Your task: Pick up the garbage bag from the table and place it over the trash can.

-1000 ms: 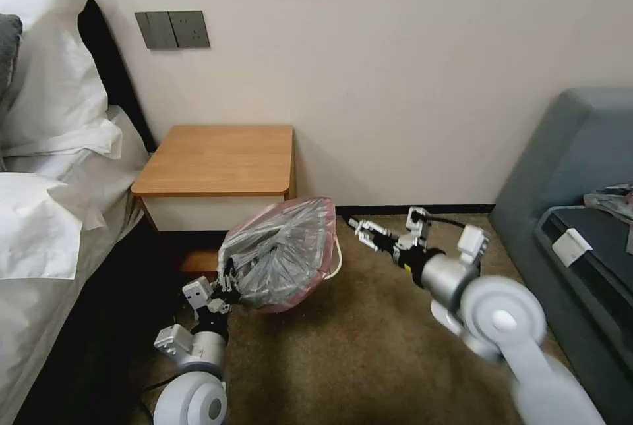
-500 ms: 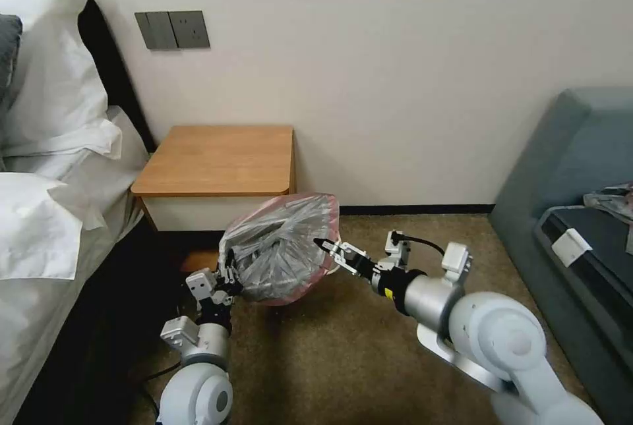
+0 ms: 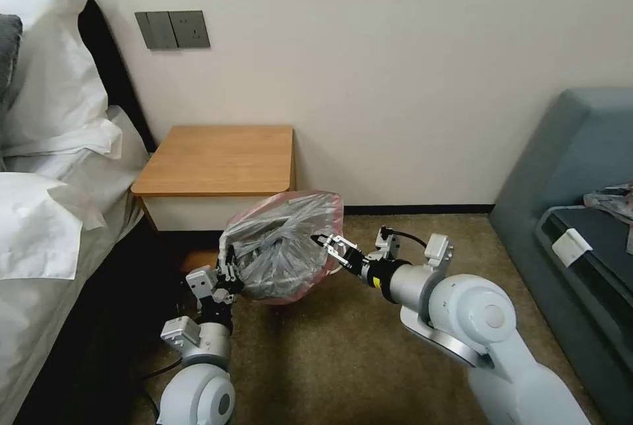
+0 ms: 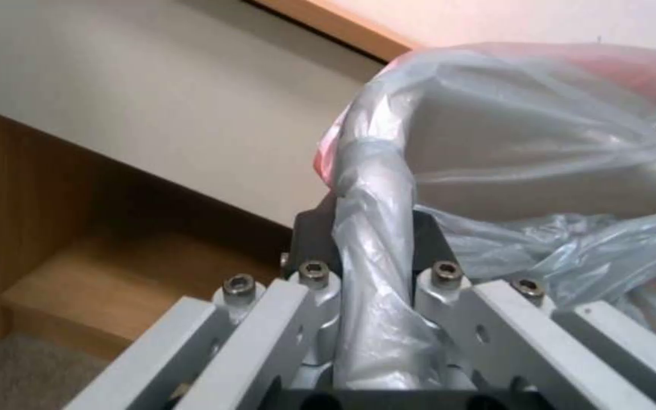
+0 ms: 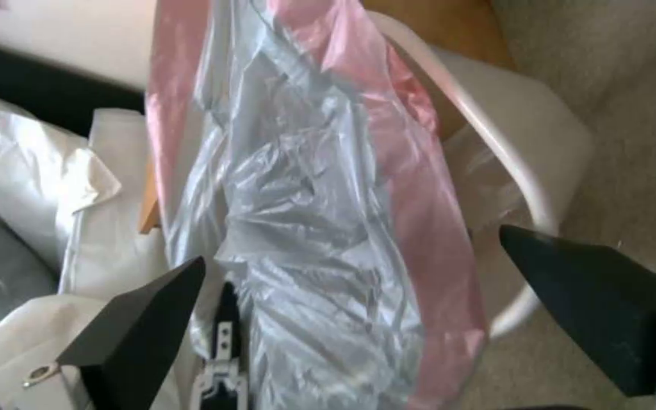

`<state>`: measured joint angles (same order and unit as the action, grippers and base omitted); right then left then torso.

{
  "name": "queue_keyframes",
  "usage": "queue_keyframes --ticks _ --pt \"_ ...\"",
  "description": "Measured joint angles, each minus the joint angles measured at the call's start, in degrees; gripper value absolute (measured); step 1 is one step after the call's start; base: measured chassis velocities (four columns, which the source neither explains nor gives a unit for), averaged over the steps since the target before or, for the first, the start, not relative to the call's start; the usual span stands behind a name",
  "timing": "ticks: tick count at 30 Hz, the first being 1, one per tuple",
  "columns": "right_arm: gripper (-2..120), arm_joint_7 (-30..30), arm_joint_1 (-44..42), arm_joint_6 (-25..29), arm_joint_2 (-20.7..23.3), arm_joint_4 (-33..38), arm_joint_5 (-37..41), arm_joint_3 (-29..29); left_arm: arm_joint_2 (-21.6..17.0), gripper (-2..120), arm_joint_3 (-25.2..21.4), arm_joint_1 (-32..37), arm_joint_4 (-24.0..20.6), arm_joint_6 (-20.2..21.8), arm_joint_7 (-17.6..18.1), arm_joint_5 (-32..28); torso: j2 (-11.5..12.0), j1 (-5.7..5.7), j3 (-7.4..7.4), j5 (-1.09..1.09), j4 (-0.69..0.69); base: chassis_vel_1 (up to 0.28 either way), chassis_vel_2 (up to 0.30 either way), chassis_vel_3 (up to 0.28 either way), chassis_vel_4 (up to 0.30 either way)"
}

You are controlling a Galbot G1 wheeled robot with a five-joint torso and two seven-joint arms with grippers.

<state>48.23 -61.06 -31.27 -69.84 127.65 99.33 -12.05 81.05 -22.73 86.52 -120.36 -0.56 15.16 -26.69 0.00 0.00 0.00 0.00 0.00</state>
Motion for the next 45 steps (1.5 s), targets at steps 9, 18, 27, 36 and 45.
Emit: queue_keyframes --ticks 9,18,27,36,45 --pt "100 -3.03 0.83 -0.24 -0.92 -2.5 -4.15 1.83 -0.08 6 0.23 -0.11 -0.74 0.52 0.16 -0.73 0.0 0.0 0.0 0.0 0.0 0.0 0.0 0.0 0.0" --pt "88 -7.28 0.22 -0.54 -1.71 -2.67 -6.96 3.11 0.06 6 0.76 -0.2 -1.25 2.23 1.61 -4.32 0.01 0.0 0.0 0.01 0.0 0.0 0.0 0.0 0.0" --pt "55 -11.64 -1.34 -1.53 -1.47 -2.12 -10.74 3.29 0.09 6 0.91 -0.66 -2.36 5.24 3.88 -8.85 0.0 0.0 0.0 0.0 0.01 0.0 0.0 0.0 0.0" --pt "22 -13.88 -1.79 -1.97 -1.43 -1.87 -13.47 3.51 0.16 6 0.87 -0.94 -2.01 5.71 4.29 -9.25 0.01 0.0 0.0 0.0 0.0 0.0 0.0 0.0 0.0" --pt "0 -14.62 -3.19 -2.01 -0.63 -0.35 -14.56 2.79 0.2 6 0.45 -1.61 -1.43 6.43 5.43 -11.38 0.0 0.0 0.0 0.0 0.0 0.0 0.0 0.0 0.0"
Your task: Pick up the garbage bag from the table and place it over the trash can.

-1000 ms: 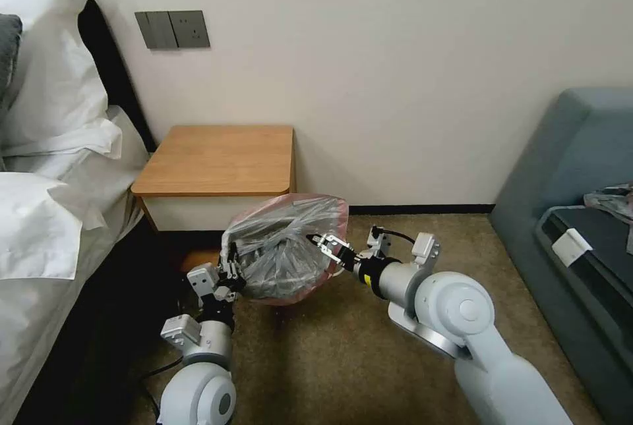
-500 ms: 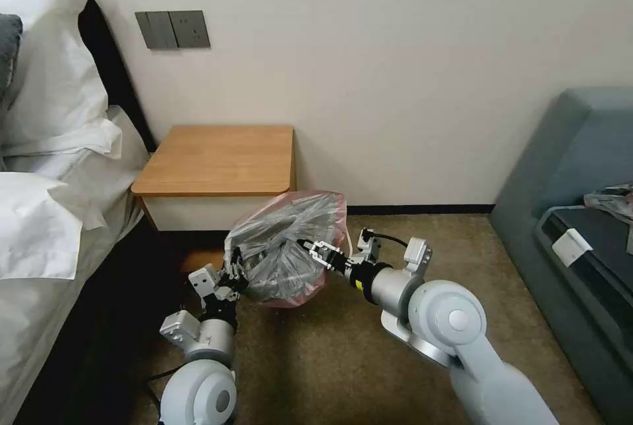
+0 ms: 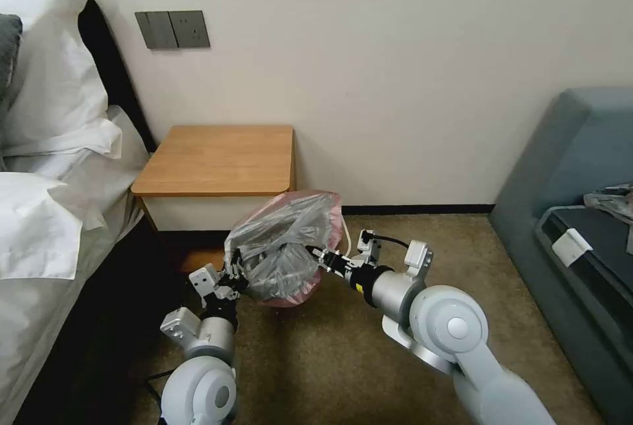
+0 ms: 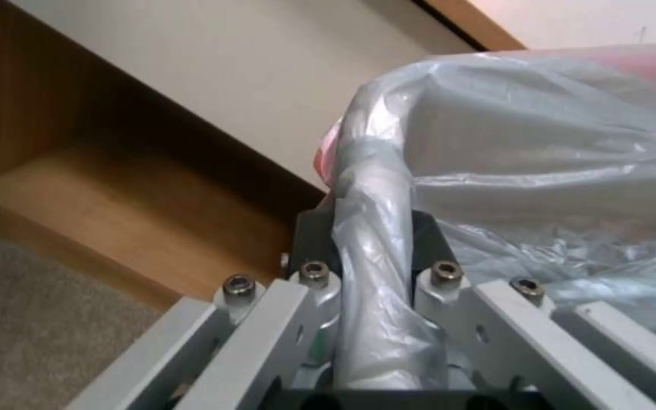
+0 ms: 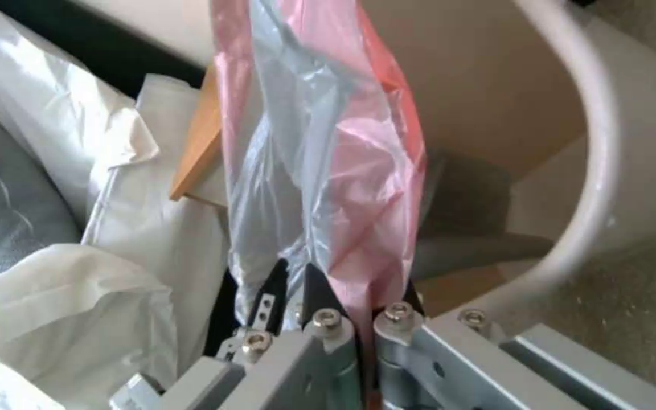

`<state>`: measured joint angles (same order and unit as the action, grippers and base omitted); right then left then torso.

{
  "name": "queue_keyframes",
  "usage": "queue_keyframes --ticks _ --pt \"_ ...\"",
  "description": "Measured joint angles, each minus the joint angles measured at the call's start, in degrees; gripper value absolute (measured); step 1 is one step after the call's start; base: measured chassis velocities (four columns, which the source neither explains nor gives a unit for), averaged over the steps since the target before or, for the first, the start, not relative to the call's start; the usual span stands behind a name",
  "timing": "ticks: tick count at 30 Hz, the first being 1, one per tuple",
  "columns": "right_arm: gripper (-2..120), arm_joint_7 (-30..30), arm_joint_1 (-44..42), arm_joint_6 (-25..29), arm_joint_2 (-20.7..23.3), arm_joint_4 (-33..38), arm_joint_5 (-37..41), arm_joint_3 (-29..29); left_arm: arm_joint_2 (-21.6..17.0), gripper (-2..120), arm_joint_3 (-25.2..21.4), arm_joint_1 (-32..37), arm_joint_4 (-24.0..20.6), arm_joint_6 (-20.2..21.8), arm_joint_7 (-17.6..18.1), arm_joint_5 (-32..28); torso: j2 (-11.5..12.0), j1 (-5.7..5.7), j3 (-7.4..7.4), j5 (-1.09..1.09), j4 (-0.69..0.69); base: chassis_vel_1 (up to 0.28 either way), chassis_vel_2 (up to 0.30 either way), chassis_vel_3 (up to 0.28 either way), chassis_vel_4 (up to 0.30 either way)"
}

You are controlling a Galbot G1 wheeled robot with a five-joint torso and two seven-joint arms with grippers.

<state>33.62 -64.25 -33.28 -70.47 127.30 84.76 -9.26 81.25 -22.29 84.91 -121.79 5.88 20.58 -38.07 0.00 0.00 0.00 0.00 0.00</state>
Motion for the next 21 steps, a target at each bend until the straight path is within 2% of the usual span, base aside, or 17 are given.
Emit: queue_keyframes --ticks 5,12,21 --pt "0 -0.63 -1.74 -0.05 0.55 2.07 -0.34 -1.02 -0.01 6 -0.47 -0.1 0.51 0.22 0.11 -1.2 0.0 0.0 0.0 0.0 0.0 0.0 0.0 0.0 0.0" --pt "0 -4.52 -7.5 -0.9 1.47 4.31 -3.52 -2.73 -0.1 6 -1.37 -0.92 1.18 0.86 0.58 -3.42 0.0 0.0 0.0 0.0 0.01 0.0 0.0 0.0 0.0" --pt "0 -6.02 -8.31 -1.9 1.55 2.07 -3.96 -5.64 -0.11 6 -1.79 -1.27 1.23 1.14 0.46 -4.2 0.0 0.0 0.0 0.0 0.0 0.0 0.0 0.0 0.0"
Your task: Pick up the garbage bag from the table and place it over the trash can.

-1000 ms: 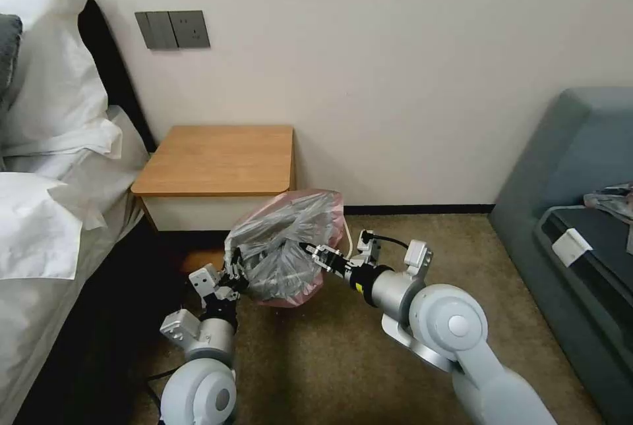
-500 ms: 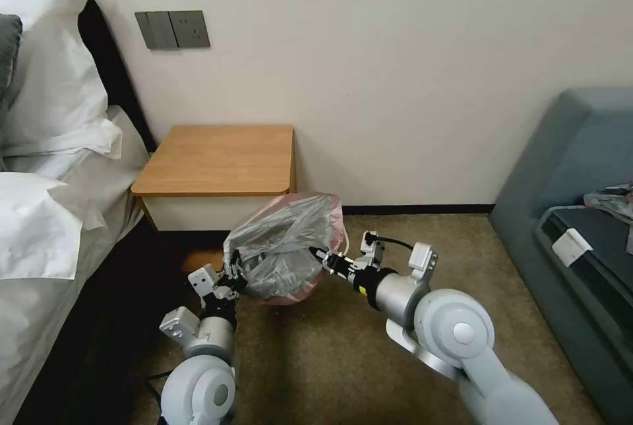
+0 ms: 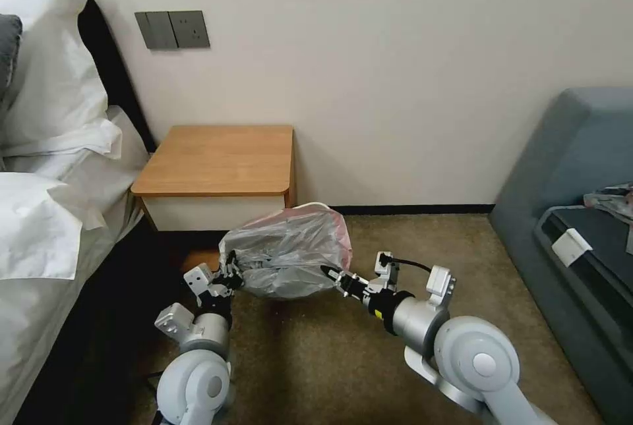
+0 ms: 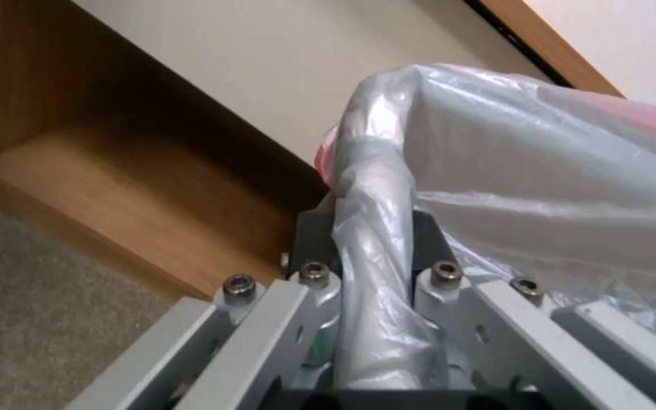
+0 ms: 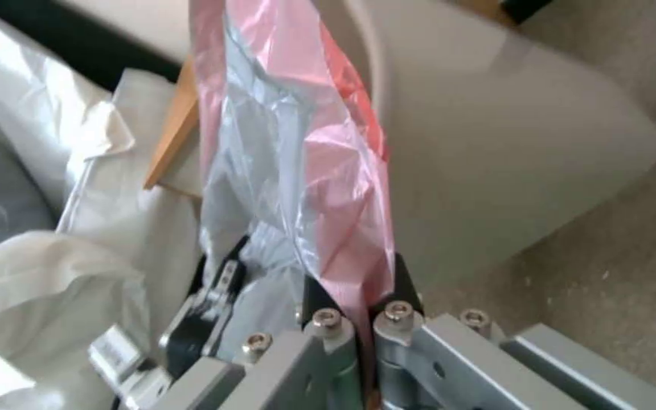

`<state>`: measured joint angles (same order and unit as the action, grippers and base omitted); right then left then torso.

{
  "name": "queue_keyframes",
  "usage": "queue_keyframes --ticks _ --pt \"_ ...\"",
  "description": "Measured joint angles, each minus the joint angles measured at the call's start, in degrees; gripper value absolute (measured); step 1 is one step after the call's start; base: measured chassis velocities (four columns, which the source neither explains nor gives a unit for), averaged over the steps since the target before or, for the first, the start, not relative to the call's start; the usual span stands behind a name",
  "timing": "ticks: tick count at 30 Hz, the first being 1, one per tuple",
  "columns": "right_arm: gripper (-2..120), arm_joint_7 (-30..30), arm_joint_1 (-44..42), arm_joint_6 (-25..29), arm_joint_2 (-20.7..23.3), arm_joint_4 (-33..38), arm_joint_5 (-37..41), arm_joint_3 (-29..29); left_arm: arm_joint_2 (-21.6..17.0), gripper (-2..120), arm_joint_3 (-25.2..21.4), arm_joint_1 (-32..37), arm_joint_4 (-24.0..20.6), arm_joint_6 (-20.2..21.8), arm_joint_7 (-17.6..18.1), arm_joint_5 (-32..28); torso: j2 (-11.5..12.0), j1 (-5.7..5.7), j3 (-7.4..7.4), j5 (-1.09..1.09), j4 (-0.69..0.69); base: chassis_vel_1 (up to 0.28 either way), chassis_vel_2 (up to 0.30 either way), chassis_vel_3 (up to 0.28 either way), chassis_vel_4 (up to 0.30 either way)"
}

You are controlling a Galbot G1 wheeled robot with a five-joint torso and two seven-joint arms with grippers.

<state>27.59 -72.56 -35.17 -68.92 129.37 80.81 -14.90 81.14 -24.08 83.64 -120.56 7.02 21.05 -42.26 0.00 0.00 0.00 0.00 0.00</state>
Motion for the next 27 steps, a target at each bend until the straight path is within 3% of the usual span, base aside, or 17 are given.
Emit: queue_keyframes --ticks 7,10,13,17,21,27 --pt "-2 -0.98 1.16 -0.63 0.29 -1.42 -0.1 -2.19 -0.04 6 0.0 0.66 -0.4 0.0 -0.24 0.27 0.0 0.0 0.0 0.0 -0.01 0.0 0.0 0.0 0.0" --pt "3 -1.98 0.5 -1.47 0.66 -1.03 -0.21 -2.95 -0.07 6 -0.03 0.72 -0.49 0.0 -0.27 0.33 0.0 0.0 0.0 0.0 -0.01 0.0 0.0 0.0 0.0" --pt "18 -4.66 -1.87 -1.97 0.96 0.13 -2.53 -4.16 0.01 6 -0.05 0.66 -0.53 -0.03 -0.28 0.4 0.0 0.0 0.0 0.0 -0.01 0.0 0.0 0.0 0.0" --pt "26 -8.08 -4.17 -1.94 1.12 0.95 -6.0 -5.34 0.08 6 -0.04 0.57 -0.4 -0.05 -0.26 0.45 0.0 0.0 0.0 -0.01 0.0 0.0 0.0 0.0 0.0" --pt "48 -16.25 -8.91 -0.67 1.75 4.27 -10.99 -9.63 0.17 6 -0.35 0.41 0.22 -0.13 -0.2 0.69 0.0 0.0 0.0 0.0 0.0 0.0 0.0 0.0 0.0" --pt "63 -23.03 -10.6 1.54 2.21 6.42 -15.06 -12.23 0.32 6 -0.43 0.5 0.34 -0.16 -0.19 0.78 0.0 0.0 0.0 0.01 0.0 0.0 0.0 0.0 0.0"
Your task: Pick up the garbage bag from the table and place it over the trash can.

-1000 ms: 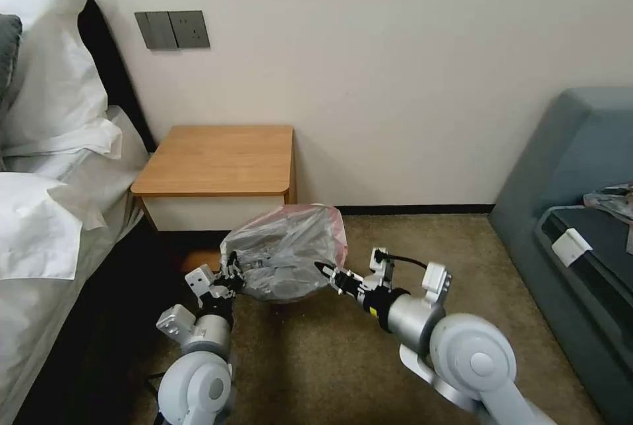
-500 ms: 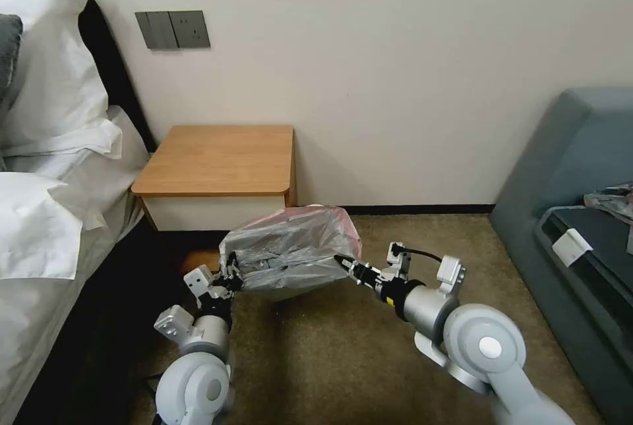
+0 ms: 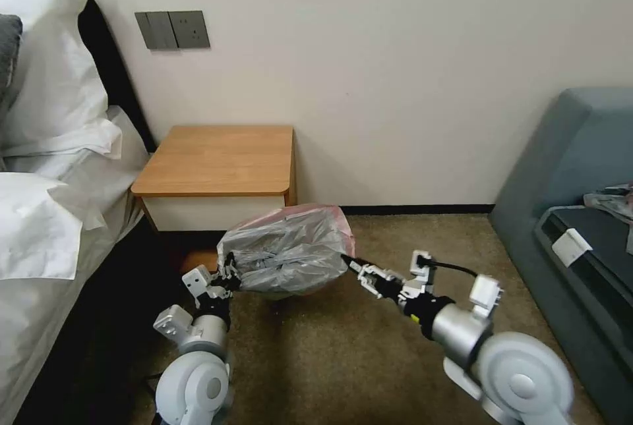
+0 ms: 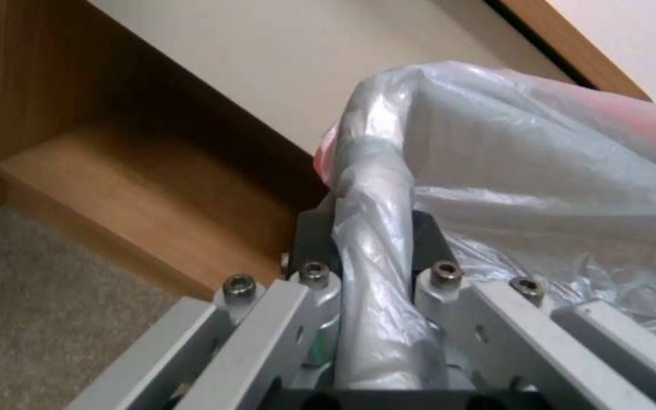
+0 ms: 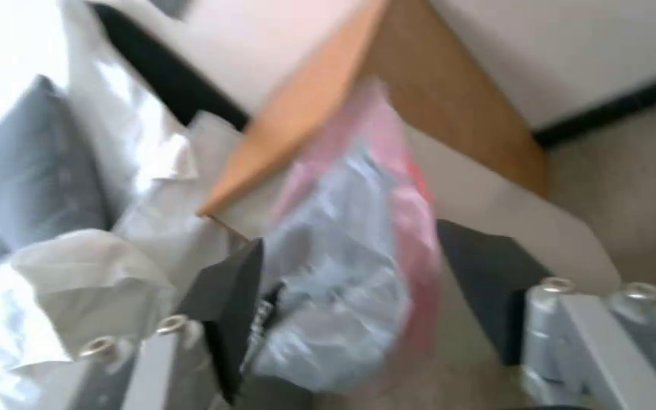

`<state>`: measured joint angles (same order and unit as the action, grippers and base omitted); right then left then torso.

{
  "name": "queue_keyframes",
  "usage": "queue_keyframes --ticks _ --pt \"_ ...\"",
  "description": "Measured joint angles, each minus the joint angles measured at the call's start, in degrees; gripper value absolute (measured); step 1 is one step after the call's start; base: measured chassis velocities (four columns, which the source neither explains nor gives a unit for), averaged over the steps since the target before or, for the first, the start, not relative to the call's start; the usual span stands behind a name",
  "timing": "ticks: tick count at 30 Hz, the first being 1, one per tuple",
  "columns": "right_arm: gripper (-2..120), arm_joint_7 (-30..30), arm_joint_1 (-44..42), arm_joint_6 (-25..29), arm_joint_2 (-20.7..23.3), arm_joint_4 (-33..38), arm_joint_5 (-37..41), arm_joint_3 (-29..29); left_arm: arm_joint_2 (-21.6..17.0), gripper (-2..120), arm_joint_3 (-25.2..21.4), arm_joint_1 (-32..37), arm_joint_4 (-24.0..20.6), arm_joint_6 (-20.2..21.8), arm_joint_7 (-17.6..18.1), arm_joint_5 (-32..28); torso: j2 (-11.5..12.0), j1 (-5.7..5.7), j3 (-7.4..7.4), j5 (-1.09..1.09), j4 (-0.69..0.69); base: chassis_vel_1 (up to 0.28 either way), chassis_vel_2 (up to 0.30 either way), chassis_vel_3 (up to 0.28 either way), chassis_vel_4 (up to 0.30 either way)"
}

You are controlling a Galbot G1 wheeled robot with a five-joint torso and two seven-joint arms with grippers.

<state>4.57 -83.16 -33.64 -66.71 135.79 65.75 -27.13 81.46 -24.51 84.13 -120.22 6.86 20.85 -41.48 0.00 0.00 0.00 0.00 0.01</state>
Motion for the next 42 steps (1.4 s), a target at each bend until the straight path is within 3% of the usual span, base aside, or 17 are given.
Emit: queue_keyframes --ticks 2,3,6,9,15,27,42 --pt "76 -4.2 0.92 3.4 -0.09 -0.71 -2.12 0.12 -0.01 6 0.01 0.25 -0.04 -0.02 -0.02 0.03 0.0 0.0 0.0 0.01 0.0 0.0 0.0 0.0 0.0" --pt "76 -4.2 0.92 3.4 -0.09 -0.71 -2.12 0.12 -0.01 6 0.01 0.25 -0.04 -0.02 -0.02 0.03 0.0 0.0 0.0 0.01 0.0 0.0 0.0 0.0 0.0" --pt "90 -8.56 5.76 7.44 -1.18 -5.85 -6.94 1.83 -0.15 6 -0.16 0.84 -0.38 -0.06 -0.56 0.05 0.0 0.0 0.0 -0.01 -0.01 0.0 0.0 0.0 0.0" --pt "98 -8.14 9.61 8.09 -2.37 -9.53 -7.54 3.22 -0.13 6 -0.3 1.17 -0.72 -0.11 -0.65 0.03 0.0 0.0 0.0 -0.01 -0.02 0.0 0.0 0.0 0.0" --pt "100 -7.16 14.38 9.14 -5.34 -14.85 -6.18 6.57 0.07 6 -0.43 1.49 -1.21 -0.13 -0.73 -0.27 0.0 0.0 -0.01 -0.01 -0.02 0.0 0.0 0.0 0.0" --pt "100 -6.76 16.14 9.62 -9.47 -17.89 -4.75 8.73 0.4 6 -0.27 1.47 -1.51 -0.14 -0.69 -0.5 0.0 0.0 -0.01 0.0 -0.01 0.0 0.0 0.0 0.0" --pt "51 -6.67 15.78 10.11 -10.95 -18.74 -4.74 8.52 0.74 6 0.42 1.29 -2.3 0.03 -0.27 -1.21 0.0 0.0 0.0 0.0 -0.01 0.0 0.0 0.0 0.0"
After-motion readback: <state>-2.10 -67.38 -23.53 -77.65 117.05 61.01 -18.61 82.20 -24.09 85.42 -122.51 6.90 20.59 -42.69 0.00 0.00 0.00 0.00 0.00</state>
